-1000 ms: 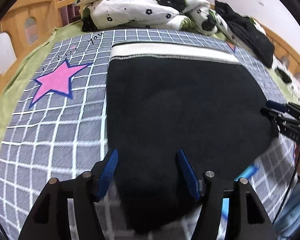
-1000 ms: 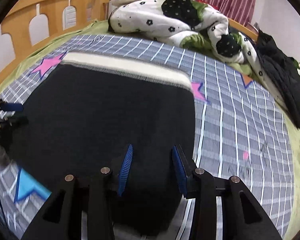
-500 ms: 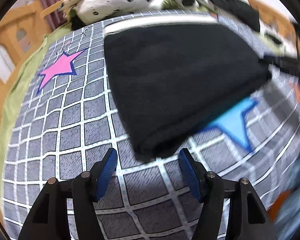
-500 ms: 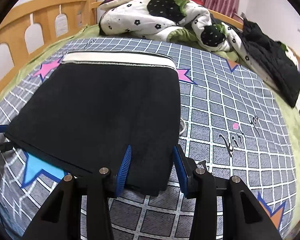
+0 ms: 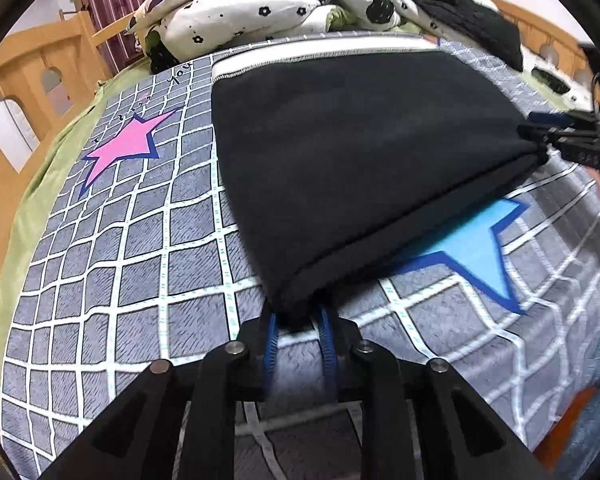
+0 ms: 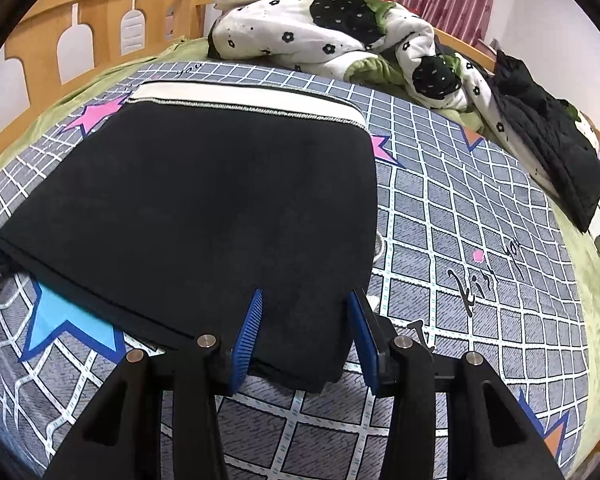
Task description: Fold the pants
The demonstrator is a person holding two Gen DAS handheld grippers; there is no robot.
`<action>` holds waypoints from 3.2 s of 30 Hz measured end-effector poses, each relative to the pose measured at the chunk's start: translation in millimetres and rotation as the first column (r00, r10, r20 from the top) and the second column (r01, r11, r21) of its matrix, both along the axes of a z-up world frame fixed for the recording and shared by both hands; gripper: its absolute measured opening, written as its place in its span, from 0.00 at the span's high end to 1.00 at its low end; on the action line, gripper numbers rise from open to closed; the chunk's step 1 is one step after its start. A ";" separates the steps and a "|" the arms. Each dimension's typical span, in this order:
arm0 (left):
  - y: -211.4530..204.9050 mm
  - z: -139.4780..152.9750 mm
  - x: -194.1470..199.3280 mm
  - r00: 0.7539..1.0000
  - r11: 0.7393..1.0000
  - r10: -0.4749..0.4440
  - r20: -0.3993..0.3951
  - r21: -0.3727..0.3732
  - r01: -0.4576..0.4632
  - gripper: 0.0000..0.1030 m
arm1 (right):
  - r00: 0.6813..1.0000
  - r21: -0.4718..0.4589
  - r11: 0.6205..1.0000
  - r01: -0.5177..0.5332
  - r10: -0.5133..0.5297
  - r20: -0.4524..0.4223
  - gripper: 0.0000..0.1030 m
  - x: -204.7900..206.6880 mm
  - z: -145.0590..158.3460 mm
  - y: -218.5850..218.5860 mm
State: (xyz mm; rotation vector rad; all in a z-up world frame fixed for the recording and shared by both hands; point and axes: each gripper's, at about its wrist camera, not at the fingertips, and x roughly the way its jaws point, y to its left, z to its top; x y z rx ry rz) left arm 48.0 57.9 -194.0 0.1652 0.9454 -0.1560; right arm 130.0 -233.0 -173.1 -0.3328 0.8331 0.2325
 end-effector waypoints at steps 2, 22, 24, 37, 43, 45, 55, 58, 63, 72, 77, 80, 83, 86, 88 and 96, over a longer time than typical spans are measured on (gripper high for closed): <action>5.0 9.3 -8.4 1.000 1.000 0.013 0.016 -0.020 -0.012 0.77 | 1.000 -0.006 1.000 -0.013 0.013 0.004 0.58 -2.4 5.5 0.5; -9.1 7.7 26.3 0.983 0.981 0.181 -0.035 -0.068 -0.183 0.59 | 0.999 0.080 0.996 0.032 -0.028 -0.045 0.54 -6.5 7.4 -7.5; -4.2 19.8 21.8 0.979 0.974 0.204 -0.015 -0.094 -0.204 0.59 | 0.996 0.112 0.991 0.067 -0.060 -0.065 0.54 -7.4 15.0 -11.5; -12.0 128.4 -41.0 0.937 0.946 0.285 0.200 -0.215 -0.242 0.40 | 0.981 0.240 0.958 0.157 -0.179 0.069 0.27 -65.9 100.9 -22.2; -31.8 164.1 -67.8 0.906 0.940 0.310 0.289 -0.234 -0.247 0.21 | 0.969 0.176 0.968 0.177 -0.202 0.138 0.07 -108.5 111.5 -19.5; -40.3 167.6 -76.0 0.895 0.940 0.321 0.311 -0.220 -0.261 0.19 | 0.973 0.157 0.973 0.167 -0.189 0.135 0.03 -118.3 114.7 -17.5; -57.6 160.2 -98.4 0.900 0.946 0.316 0.301 -0.173 -0.275 0.18 | 0.967 0.199 0.963 0.184 -0.213 0.138 0.03 -154.0 129.0 -25.1; -57.1 159.9 -101.2 0.888 0.945 0.324 0.326 -0.152 -0.289 0.17 | 0.966 0.193 0.963 0.186 -0.215 0.143 0.03 -156.8 130.1 -27.7; -53.0 157.8 -101.1 0.889 0.941 0.334 0.312 -0.166 -0.295 0.16 | 0.964 0.203 0.960 0.194 -0.225 0.140 0.03 -155.6 130.7 -32.7; -57.2 155.9 -102.2 0.895 0.947 0.318 0.313 -0.150 -0.284 0.16 | 0.961 0.202 0.961 0.190 -0.224 0.162 0.03 -159.1 134.0 -34.3; -60.2 154.5 -102.0 0.897 0.950 0.310 0.314 -0.138 -0.280 0.16 | 0.962 0.204 0.961 0.187 -0.221 0.158 0.03 -158.8 133.4 -33.9; -60.0 154.8 -102.0 0.896 0.950 0.310 0.317 -0.136 -0.281 0.16 | 0.962 0.204 0.960 0.190 -0.223 0.154 0.03 -157.7 132.5 -34.6; -59.6 154.6 -101.9 0.896 0.950 0.309 0.318 -0.138 -0.279 0.16 | 0.962 0.209 0.959 0.193 -0.227 0.153 0.03 -157.9 131.7 -34.4; -59.2 154.5 -102.0 0.897 0.950 0.310 0.314 -0.134 -0.281 0.16 | 0.962 0.208 0.958 0.197 -0.230 0.149 0.03 -157.4 131.6 -35.1; -59.8 155.3 -102.3 0.898 0.950 0.310 0.314 -0.135 -0.281 0.16 | 0.961 0.210 0.958 0.198 -0.231 0.149 0.03 -158.1 132.0 -35.0; -62.0 155.2 -99.5 0.900 0.951 0.306 0.311 -0.132 -0.278 0.16 | 0.959 0.210 0.956 0.204 -0.238 0.152 0.03 -158.5 132.5 -35.9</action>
